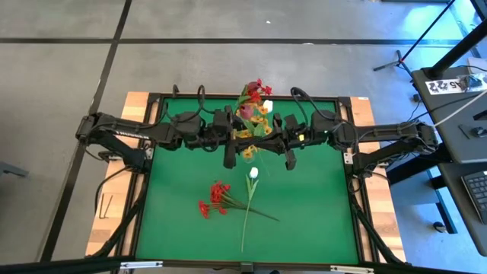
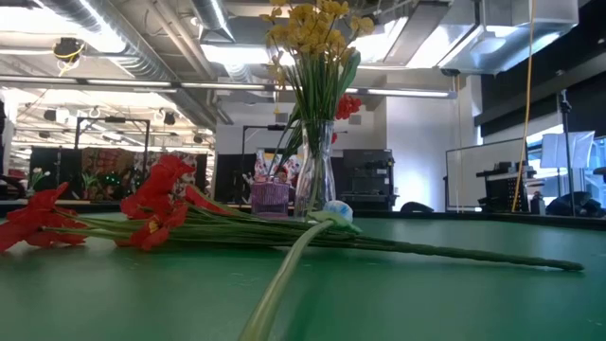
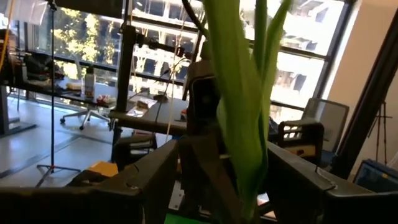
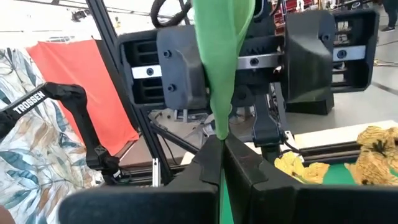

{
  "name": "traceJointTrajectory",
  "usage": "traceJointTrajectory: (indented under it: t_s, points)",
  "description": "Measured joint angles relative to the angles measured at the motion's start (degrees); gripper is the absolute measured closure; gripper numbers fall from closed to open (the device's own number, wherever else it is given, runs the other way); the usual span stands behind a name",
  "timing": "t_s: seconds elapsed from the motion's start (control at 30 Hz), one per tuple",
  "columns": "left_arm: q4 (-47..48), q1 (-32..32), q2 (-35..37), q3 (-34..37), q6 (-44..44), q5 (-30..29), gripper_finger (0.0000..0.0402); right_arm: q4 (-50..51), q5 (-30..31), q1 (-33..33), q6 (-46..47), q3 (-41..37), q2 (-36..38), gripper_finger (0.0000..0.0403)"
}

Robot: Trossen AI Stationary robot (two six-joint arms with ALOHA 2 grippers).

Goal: Sort flowers into vase by color
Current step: Put the dark red flower into the purple vase

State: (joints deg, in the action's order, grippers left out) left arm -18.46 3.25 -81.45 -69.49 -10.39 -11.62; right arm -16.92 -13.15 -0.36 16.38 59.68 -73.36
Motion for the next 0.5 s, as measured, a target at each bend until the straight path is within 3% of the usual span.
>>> traceJointTrajectory:
  t_s: [0.23,0.5]
  points:
    - [1.8,1.1,0.0,0.0,0.0,-0.1,0.0216,-0.1,0.0,0.0,0.0,0.0,0.2,0.0395]
    - [2.4,1.8,0.0,0.0,0.0,-1.3,0.0316,0.0,-1.1,0.0,0.0,0.0,0.4,0.0395]
